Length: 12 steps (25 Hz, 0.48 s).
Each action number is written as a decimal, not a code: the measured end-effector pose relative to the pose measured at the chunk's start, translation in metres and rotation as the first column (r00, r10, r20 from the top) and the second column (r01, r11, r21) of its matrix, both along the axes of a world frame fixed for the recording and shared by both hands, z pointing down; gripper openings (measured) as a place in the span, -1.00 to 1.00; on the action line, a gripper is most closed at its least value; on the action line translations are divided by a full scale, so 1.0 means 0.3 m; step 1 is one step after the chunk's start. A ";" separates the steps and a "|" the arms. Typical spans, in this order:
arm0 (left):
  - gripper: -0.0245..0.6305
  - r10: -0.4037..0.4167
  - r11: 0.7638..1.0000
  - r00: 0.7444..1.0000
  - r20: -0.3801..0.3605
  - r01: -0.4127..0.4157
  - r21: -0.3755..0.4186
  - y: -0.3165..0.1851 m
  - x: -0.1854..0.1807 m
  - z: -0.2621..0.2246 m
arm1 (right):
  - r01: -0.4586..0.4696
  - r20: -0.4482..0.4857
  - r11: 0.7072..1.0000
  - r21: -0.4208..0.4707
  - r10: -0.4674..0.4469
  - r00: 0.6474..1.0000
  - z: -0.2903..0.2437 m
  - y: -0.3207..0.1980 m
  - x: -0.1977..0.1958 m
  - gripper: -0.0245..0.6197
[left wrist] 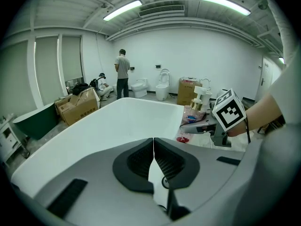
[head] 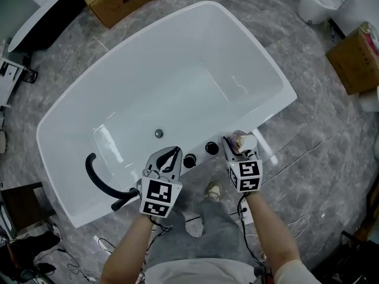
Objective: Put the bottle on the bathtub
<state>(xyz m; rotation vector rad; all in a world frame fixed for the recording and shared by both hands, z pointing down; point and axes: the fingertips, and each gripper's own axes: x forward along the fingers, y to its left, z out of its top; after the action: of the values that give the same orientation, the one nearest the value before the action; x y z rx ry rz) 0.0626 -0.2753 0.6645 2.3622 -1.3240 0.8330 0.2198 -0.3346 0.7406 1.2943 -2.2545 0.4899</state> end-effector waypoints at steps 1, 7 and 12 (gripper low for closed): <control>-0.86 0.002 1.000 1.000 0.000 -0.002 0.000 -0.003 0.001 0.005 | 0.006 0.000 1.000 0.008 -0.006 1.000 0.002 -0.001 -0.001 -0.16; -0.86 0.004 1.000 1.000 -0.005 -0.004 -0.003 -0.009 -0.001 0.039 | 0.055 0.007 0.998 0.043 -0.055 0.998 0.006 -0.006 -0.040 -0.15; -0.86 0.026 1.000 1.000 -0.010 -0.026 -0.007 0.008 0.018 0.039 | 0.037 0.007 0.999 -0.001 -0.037 0.999 0.033 0.003 -0.037 -0.09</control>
<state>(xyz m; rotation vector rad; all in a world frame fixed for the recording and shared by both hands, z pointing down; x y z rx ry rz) 0.0679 -0.2728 0.6760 2.3797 -1.2875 0.8308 0.2086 -0.3335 0.7506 1.2492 -2.2792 0.4833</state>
